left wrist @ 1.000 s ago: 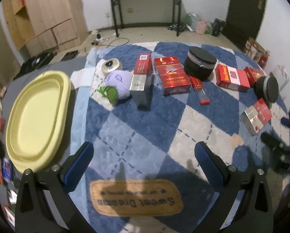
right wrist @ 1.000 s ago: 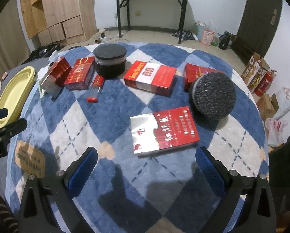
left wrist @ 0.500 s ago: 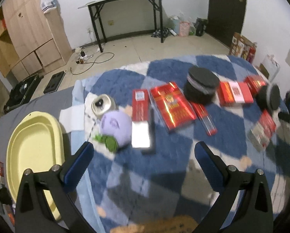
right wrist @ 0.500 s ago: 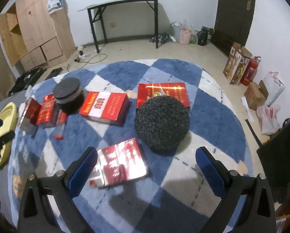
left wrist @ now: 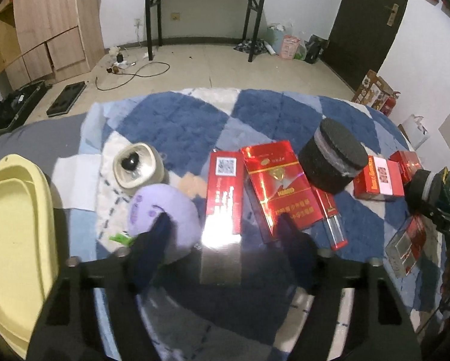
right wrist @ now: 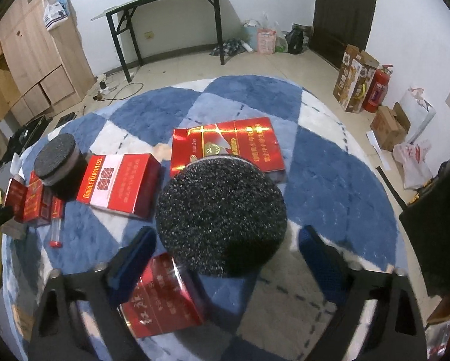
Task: Organize rigid objects
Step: 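Grasp the red-silver pack with left tool while right tool grasps black sponge tin, then carry both held items over the yellow tray and release them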
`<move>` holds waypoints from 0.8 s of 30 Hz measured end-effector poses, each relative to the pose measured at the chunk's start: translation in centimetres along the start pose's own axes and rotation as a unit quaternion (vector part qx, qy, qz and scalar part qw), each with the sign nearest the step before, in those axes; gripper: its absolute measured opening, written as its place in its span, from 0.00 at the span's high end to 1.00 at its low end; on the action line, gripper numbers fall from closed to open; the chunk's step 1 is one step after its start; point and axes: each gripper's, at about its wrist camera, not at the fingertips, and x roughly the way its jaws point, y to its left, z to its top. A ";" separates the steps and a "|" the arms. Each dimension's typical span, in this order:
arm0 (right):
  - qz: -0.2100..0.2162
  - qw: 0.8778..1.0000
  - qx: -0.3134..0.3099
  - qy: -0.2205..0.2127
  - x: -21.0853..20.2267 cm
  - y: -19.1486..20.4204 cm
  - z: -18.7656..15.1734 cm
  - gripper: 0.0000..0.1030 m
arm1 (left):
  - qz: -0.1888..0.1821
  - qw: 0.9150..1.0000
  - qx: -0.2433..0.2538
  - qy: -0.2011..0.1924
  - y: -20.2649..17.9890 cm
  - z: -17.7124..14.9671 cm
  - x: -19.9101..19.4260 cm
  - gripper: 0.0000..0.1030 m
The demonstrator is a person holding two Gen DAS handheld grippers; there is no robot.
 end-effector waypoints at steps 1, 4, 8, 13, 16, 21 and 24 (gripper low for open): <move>0.002 1.000 -0.001 0.002 0.1 -0.1 0.0 0.22 | 0.001 1.000 -0.001 0.007 0.1 -0.1 0.4 0.43; 0.019 1.000 0.007 0.010 0.8 -0.3 0.0 0.38 | -0.003 1.000 -0.021 0.012 0.8 -0.6 0.8 0.74; 0.017 1.000 0.002 -0.008 0.0 -0.2 -0.1 0.39 | -0.012 0.999 -0.039 0.001 1.3 -0.7 0.4 0.77; 0.007 0.999 0.006 -0.033 -2.2 -0.5 -0.1 0.39 | -0.007 1.000 -0.025 -0.011 0.8 -0.7 -1.6 0.77; 0.010 0.999 0.011 -0.051 -3.7 -0.7 -0.3 0.39 | 0.000 0.999 -0.011 -0.035 0.3 -0.4 -4.2 0.76; 0.034 0.997 -0.012 -0.069 -6.4 0.7 -1.1 0.39 | 0.017 0.998 -0.006 -0.058 0.5 -0.1 -9.0 0.77; 0.067 0.994 -0.043 -0.081 -8.6 2.6 -1.6 0.39 | 0.037 0.997 -0.002 -0.069 1.6 -0.1 -11.6 0.76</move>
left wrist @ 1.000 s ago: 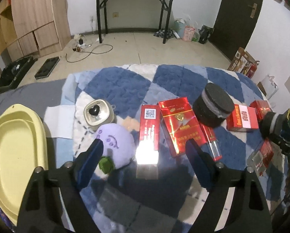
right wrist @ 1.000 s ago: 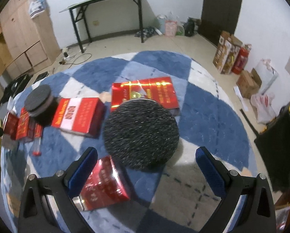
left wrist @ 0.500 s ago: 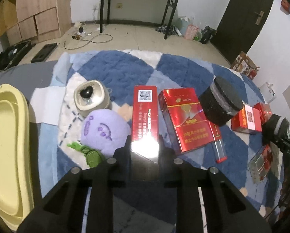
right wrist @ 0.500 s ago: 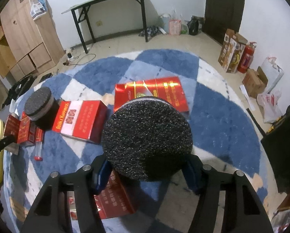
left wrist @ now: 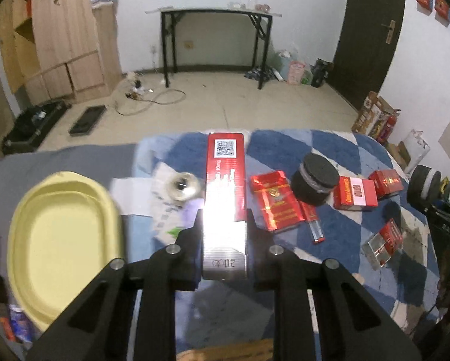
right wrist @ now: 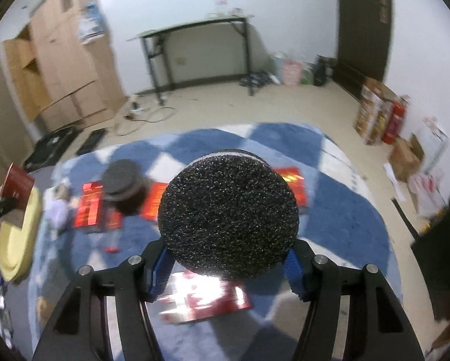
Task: Organize rigid objects
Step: 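Carry both held items over the yellow tray and release them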
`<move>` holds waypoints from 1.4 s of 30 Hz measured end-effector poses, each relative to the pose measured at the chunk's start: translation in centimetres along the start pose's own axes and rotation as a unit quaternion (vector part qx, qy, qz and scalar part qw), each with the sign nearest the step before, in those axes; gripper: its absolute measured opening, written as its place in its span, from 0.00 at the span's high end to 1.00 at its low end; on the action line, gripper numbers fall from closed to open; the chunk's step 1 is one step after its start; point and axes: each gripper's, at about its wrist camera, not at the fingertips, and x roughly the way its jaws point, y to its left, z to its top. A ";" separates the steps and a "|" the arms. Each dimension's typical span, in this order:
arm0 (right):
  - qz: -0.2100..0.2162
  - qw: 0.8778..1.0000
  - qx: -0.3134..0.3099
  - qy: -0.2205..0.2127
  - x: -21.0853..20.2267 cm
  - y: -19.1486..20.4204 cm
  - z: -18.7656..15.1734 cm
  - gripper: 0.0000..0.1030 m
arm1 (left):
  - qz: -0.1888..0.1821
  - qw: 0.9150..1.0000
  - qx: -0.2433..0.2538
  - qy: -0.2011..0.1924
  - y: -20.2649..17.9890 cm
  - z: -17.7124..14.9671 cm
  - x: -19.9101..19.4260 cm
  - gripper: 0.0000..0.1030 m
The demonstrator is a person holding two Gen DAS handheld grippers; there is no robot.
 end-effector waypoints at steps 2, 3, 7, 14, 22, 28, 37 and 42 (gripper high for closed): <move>0.023 0.999 -0.026 0.001 -1.1 2.0 0.2 0.39 | 0.010 1.000 -0.013 -0.005 1.8 0.5 -1.6 0.76; 0.042 0.998 -0.045 0.001 -2.0 3.5 0.5 0.39 | 0.018 1.000 -0.021 -0.008 2.9 0.8 -2.4 0.76; 0.109 0.987 -0.118 -0.016 -5.2 10.8 1.6 0.39 | 0.060 0.996 -0.062 -0.015 8.6 0.8 -5.2 0.76; 0.220 0.950 -0.221 0.013 -4.9 25.8 0.7 0.39 | 0.105 0.985 -0.137 0.009 18.7 -2.5 -6.0 0.77; 0.243 0.914 -0.312 0.094 2.6 38.4 -3.0 0.40 | 0.092 0.976 -0.184 0.070 24.4 -6.5 -1.3 0.76; 0.232 0.898 -0.351 0.128 7.8 42.8 -4.1 0.40 | 0.102 0.971 -0.191 0.099 26.4 -8.7 1.8 0.76; 0.215 0.889 -0.372 0.161 14.2 49.2 -5.9 0.40 | 0.092 0.968 -0.210 0.103 28.0 -10.6 3.2 0.76; 0.214 0.893 -0.361 0.160 14.5 49.5 -6.1 0.40 | 0.091 0.968 -0.213 0.098 28.3 -10.6 3.2 0.76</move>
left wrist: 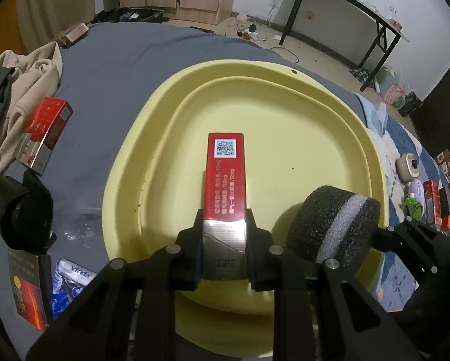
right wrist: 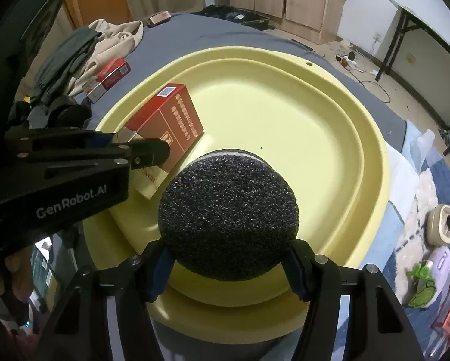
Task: Organize rigid objects
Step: 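Carry both held items over the yellow tray and release them, then grasp the purple plush with left tool while right tool grasps red-silver pack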
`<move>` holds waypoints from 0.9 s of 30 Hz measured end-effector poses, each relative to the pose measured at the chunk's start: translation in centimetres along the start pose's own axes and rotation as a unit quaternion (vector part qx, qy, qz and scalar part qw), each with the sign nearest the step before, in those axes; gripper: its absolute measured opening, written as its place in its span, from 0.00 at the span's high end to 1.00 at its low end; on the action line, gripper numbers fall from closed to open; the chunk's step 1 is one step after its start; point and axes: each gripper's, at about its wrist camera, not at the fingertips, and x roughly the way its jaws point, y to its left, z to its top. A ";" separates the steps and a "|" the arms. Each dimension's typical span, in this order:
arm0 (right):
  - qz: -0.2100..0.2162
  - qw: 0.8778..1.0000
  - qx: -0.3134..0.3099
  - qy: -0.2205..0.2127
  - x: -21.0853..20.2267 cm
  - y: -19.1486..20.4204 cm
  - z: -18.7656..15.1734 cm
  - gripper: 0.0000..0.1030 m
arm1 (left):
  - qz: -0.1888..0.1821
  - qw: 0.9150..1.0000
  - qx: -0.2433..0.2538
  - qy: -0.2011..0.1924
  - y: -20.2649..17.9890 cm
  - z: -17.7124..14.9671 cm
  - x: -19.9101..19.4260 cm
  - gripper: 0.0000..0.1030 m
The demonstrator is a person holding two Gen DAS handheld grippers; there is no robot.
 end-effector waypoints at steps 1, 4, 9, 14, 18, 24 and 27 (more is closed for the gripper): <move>-0.001 1.000 0.001 0.001 0.1 0.0 0.0 0.40 | -0.003 1.000 -0.003 0.000 0.1 0.1 0.0 0.76; 0.000 1.000 0.004 0.003 -0.2 -0.1 0.0 0.40 | -0.006 1.000 -0.006 0.002 0.2 0.1 0.1 0.76; -0.009 1.000 -0.007 0.012 -0.3 -0.3 -0.4 0.39 | 0.000 1.000 -0.006 0.008 0.2 -0.1 0.6 0.76; -0.011 1.000 -0.006 0.017 0.6 0.0 -0.3 0.32 | -0.003 1.000 -0.007 0.006 0.1 -0.2 0.9 0.73; -0.010 1.000 -0.006 -0.010 -0.9 0.2 -0.9 0.10 | 0.007 1.000 -0.026 -0.008 0.2 -0.1 -0.3 0.20; -0.016 0.996 0.052 -0.077 -8.8 -3.2 -4.6 0.00 | 0.008 0.997 0.004 -0.072 -3.3 1.5 -5.9 0.00; -0.040 0.989 0.099 -0.104 -13.9 -7.0 -8.0 0.00 | -0.015 0.997 0.021 -0.079 -7.2 2.6 -8.5 0.00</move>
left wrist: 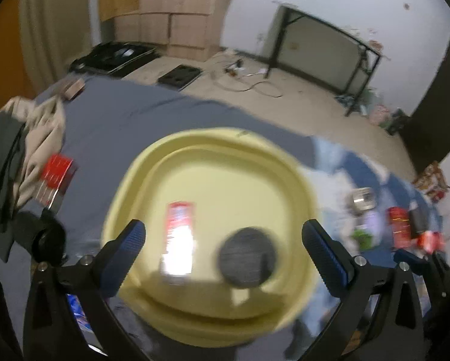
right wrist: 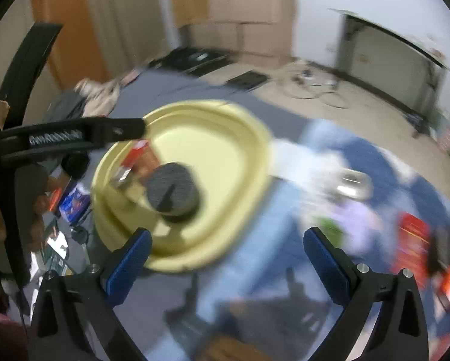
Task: Organize rigid objects
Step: 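Grasp the purple plush with left tool while right tool grasps red-silver pack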
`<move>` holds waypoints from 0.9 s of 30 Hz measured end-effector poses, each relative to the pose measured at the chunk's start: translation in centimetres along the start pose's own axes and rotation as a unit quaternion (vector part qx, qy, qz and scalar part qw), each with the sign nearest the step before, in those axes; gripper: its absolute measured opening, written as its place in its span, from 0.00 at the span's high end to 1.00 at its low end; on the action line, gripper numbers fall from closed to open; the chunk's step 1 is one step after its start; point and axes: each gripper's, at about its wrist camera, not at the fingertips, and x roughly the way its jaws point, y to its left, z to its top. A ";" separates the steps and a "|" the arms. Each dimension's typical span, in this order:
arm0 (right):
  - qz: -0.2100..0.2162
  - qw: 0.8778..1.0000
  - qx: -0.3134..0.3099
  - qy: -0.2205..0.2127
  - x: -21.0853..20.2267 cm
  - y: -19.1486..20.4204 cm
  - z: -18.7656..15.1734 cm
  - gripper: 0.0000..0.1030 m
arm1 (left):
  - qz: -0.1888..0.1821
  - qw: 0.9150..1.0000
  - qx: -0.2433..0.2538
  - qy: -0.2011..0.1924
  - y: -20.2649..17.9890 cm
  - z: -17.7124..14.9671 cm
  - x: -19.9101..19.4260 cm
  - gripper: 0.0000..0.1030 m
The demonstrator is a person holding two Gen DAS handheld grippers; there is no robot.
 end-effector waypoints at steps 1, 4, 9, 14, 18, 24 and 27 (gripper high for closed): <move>-0.011 1.000 0.017 -0.006 -1.9 -1.9 -0.6 0.00 | -0.007 1.000 0.006 -0.003 -1.4 0.4 -0.7 0.00; -0.047 0.997 0.052 -0.025 -7.6 -7.0 -2.6 0.00 | -0.025 0.999 0.033 -0.013 -6.2 1.1 -3.2 0.00; -0.125 0.985 0.105 -0.058 -16.9 -15.0 -7.6 0.00 | -0.050 0.997 0.053 -0.020 -13.3 -0.8 -5.7 0.00; -0.162 0.970 0.176 -0.030 -18.9 -19.9 -14.8 0.00 | -0.072 0.995 0.074 0.002 -18.5 -5.0 -3.8 0.00; -0.163 0.972 0.167 -0.003 -16.7 -20.5 -17.5 0.00 | -0.043 0.989 0.141 0.001 -22.0 -6.2 -2.1 0.00; -0.165 0.969 0.163 0.081 -11.1 -23.8 -18.1 0.00 | -0.034 0.990 0.137 0.025 -22.3 -5.6 1.9 0.00; -0.178 0.966 0.166 0.084 -9.8 -24.9 -17.6 0.00 | -0.017 0.988 0.148 0.040 -22.2 -5.5 4.5 0.00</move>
